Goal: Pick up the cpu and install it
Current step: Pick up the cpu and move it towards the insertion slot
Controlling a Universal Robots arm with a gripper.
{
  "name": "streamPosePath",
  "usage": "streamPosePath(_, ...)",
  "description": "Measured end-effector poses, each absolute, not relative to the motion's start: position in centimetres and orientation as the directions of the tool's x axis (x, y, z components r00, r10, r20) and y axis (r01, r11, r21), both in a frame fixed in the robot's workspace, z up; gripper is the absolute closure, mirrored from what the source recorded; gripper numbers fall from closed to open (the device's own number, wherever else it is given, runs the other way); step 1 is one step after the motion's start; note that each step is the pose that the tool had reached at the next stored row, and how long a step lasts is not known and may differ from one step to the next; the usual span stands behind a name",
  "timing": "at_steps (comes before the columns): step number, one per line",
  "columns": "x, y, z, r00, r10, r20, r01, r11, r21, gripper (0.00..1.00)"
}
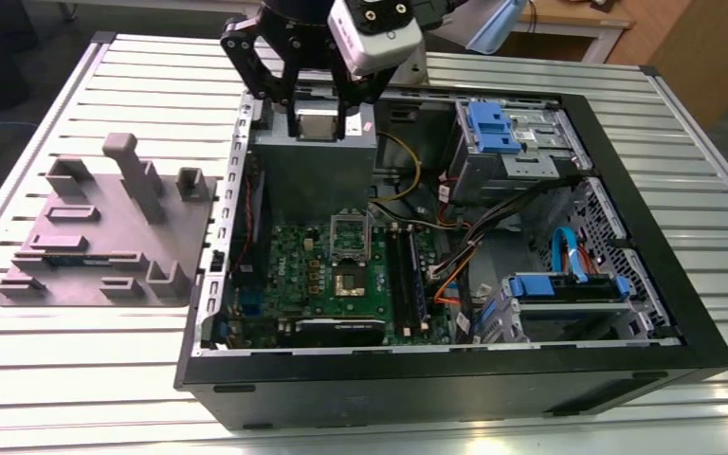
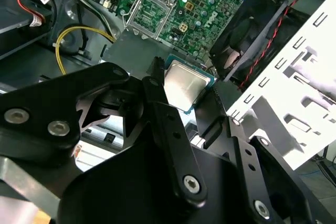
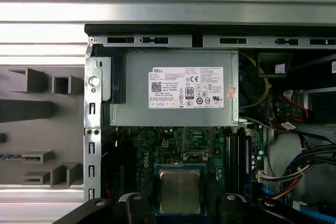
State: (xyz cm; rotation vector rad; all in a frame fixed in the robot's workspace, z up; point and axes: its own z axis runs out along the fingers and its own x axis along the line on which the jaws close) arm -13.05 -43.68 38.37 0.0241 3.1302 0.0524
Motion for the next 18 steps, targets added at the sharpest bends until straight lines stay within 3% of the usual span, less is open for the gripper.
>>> streamPosePath(18, -11.2, -44.5, 38.0, -1.000, 0.016, -0.011, 0.015, 0.999, 0.034, 0.53)
